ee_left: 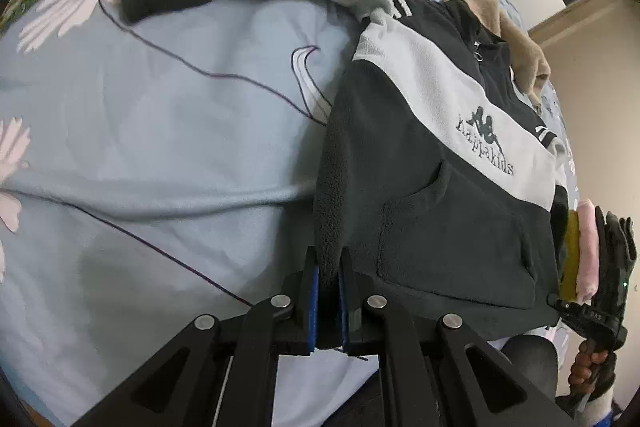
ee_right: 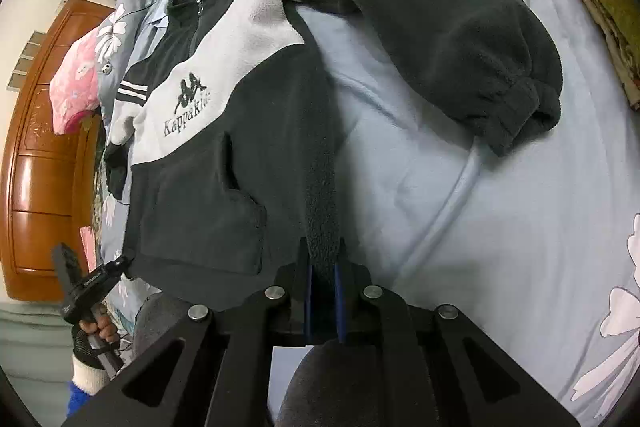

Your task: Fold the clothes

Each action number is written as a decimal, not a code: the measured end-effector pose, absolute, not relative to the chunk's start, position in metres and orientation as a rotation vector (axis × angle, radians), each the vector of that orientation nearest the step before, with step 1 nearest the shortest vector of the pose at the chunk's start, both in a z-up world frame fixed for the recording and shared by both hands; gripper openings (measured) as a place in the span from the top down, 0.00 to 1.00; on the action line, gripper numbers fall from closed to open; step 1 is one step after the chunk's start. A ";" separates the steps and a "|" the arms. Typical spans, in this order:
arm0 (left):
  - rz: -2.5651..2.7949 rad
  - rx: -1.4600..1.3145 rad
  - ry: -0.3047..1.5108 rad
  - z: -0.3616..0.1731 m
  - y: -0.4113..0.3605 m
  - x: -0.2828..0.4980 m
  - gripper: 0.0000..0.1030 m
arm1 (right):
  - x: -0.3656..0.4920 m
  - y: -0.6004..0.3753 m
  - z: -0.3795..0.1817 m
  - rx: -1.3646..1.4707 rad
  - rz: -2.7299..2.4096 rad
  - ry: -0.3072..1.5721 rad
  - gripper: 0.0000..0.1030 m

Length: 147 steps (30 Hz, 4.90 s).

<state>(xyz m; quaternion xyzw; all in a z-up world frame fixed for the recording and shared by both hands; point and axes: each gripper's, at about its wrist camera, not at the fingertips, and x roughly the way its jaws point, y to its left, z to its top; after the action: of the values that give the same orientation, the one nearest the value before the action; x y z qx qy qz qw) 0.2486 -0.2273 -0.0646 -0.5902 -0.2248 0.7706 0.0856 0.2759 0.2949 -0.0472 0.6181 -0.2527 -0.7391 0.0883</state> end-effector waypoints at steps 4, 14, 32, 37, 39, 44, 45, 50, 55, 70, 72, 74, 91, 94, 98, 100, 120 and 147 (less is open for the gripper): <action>2.312 -1.732 -0.655 -0.054 -0.236 0.252 0.81 | 0.278 0.304 -0.031 1.771 -2.279 -0.771 0.83; 2.591 -1.554 -0.593 -0.009 -0.248 0.253 0.45 | 0.316 0.408 -0.041 1.554 -2.601 -1.444 0.47; 2.539 -1.538 -0.567 -0.003 -0.213 0.247 0.45 | 0.293 0.396 -0.066 1.318 -2.482 -1.972 0.75; 2.541 -1.526 -0.584 -0.004 -0.216 0.248 0.45 | 0.290 0.403 0.002 1.363 -2.831 -1.504 0.80; 2.540 -1.524 -0.592 -0.004 -0.217 0.248 0.45 | 0.289 0.407 0.036 1.347 -2.951 -1.252 0.80; 2.544 -1.520 -0.618 -0.009 -0.222 0.248 0.45 | 0.262 0.430 0.101 1.299 -3.238 -0.822 0.80; 2.547 -1.523 -0.625 -0.011 -0.225 0.248 0.45 | 0.259 0.434 0.104 1.321 -3.266 -0.786 0.80; 2.569 -1.546 -0.682 -0.019 -0.242 0.249 0.45 | 0.240 0.448 0.108 1.443 -3.341 -0.613 0.81; 2.605 -1.555 -0.771 -0.025 -0.266 0.249 0.45 | 0.214 0.411 0.129 1.388 -3.291 -0.459 0.81; 2.635 -1.557 -0.902 -0.052 -0.295 0.219 0.44 | 0.053 0.136 0.161 1.096 -2.844 0.075 0.93; 2.627 -1.570 -0.919 -0.058 -0.298 0.218 0.44 | 0.042 0.109 0.148 1.115 -2.780 0.078 0.94; 2.621 -1.581 -0.915 -0.063 -0.299 0.216 0.44 | 0.034 0.101 0.134 1.148 -2.741 0.039 0.94; 2.801 -1.439 -0.846 -0.036 -0.234 0.145 0.37 | 0.037 0.216 0.009 1.606 -2.745 0.004 0.41; 2.860 -1.408 -0.837 -0.029 -0.208 0.129 0.36 | 0.031 0.204 -0.013 1.641 -2.728 0.101 0.41; 2.876 -1.382 -0.789 -0.033 -0.172 0.112 0.35 | 0.026 0.193 -0.034 1.702 -2.717 0.279 0.42; 2.871 -1.382 -0.734 -0.038 -0.157 0.107 0.35 | 0.026 0.195 -0.037 1.706 -2.737 0.364 0.49; 2.932 -1.310 -0.860 -0.051 -0.186 0.108 0.35 | 0.096 0.397 0.182 1.043 -3.508 -0.382 0.91; 2.960 -1.308 -1.044 -0.062 -0.222 0.118 0.35 | 0.015 -0.017 0.035 1.053 -2.599 0.261 0.92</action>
<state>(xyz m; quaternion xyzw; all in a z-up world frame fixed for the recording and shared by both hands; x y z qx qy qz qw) 0.1180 -0.2216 -0.0623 -0.3815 -0.3044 0.8632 -0.1290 0.0150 -0.0166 0.0345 0.3689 0.0914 -0.9106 0.1621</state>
